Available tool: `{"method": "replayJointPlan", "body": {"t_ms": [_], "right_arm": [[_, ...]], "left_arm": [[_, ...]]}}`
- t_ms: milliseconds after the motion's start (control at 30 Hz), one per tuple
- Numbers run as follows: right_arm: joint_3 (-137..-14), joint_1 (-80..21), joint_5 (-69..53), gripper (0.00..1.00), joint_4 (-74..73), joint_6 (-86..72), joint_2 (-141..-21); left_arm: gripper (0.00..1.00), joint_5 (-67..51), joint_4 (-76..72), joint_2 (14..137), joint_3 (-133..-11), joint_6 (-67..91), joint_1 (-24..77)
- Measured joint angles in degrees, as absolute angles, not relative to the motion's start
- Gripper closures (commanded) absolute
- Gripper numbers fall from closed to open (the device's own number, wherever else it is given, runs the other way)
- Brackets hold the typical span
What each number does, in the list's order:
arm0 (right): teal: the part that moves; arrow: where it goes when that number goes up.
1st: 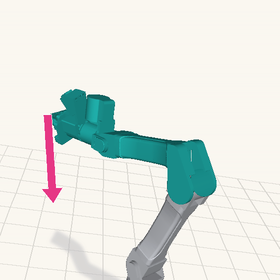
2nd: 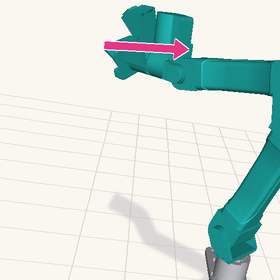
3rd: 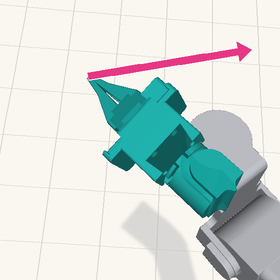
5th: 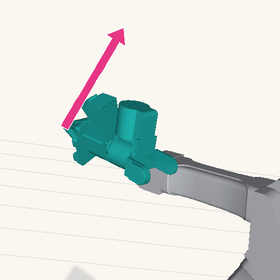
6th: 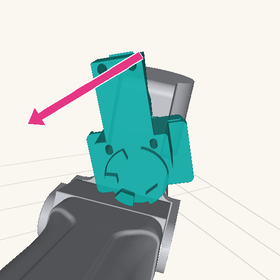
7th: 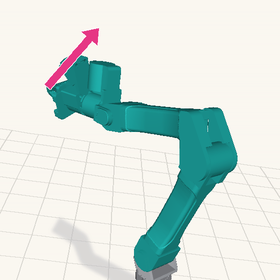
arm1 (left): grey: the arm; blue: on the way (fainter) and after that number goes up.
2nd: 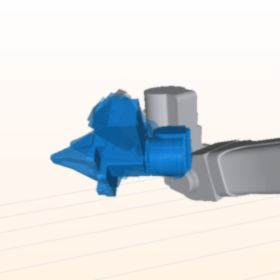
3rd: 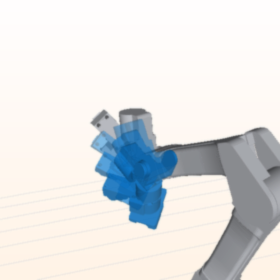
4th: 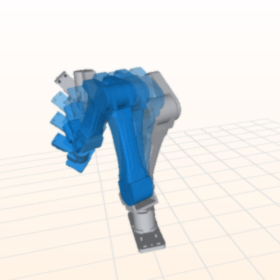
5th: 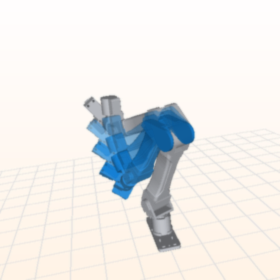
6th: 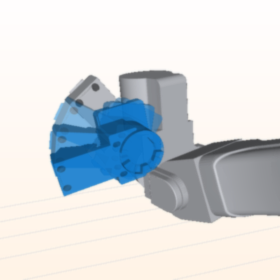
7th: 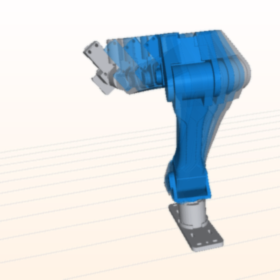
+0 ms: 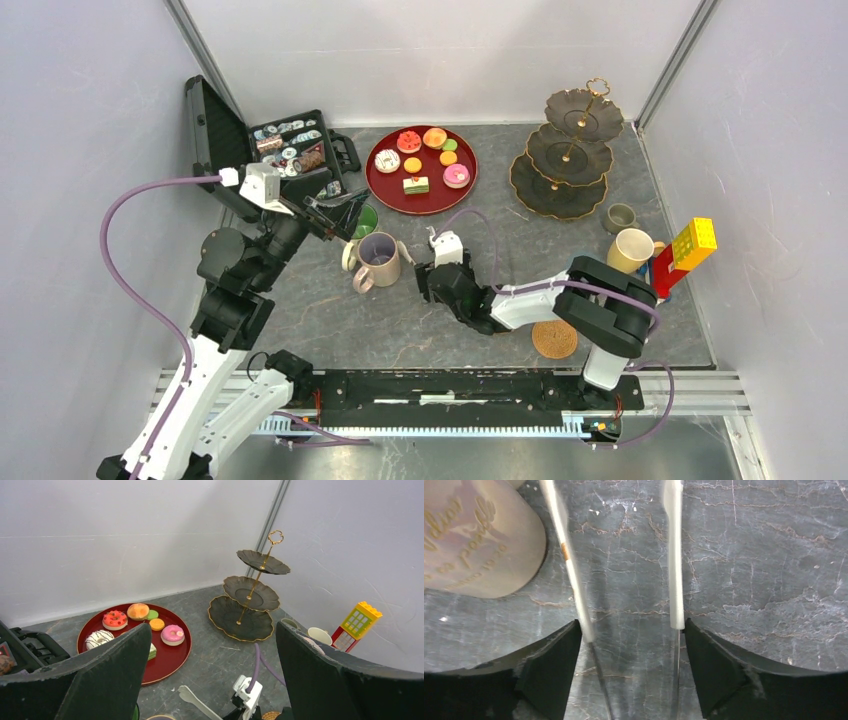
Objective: Serve the afternoon tea
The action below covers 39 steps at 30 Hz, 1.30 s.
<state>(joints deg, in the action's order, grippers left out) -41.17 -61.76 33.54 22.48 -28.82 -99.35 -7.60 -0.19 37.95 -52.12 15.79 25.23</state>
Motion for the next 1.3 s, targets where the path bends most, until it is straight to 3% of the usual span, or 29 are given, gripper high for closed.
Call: {"method": "replayJointPlan", "body": {"t_ms": [233,467,667,1033,1300], "right_arm": [[-34.96,-63.33,35.11,0.02,33.06,-22.48,-100.62],[-20.10,-64.77,34.72,0.02,63.57,-10.31,-103.46],[-21.56,-64.66,30.63,0.02,72.62,-3.40,-109.12],[-22.13,-61.73,24.03,0.23,79.57,-1.76,-113.47],[-24.75,-61.73,23.90,0.37,74.28,-2.37,-112.42]], "left_arm": [[0.00,-7.57,-0.16,37.82,-52.12,15.79,25.26],[0.00,-7.57,-0.19,38.11,-52.12,15.81,25.26],[0.00,-7.62,-0.16,38.52,-52.12,15.86,25.26],[0.00,-7.64,-0.16,38.59,-52.12,15.88,25.26],[0.00,-7.64,-0.16,38.52,-52.12,15.86,25.26]]}}
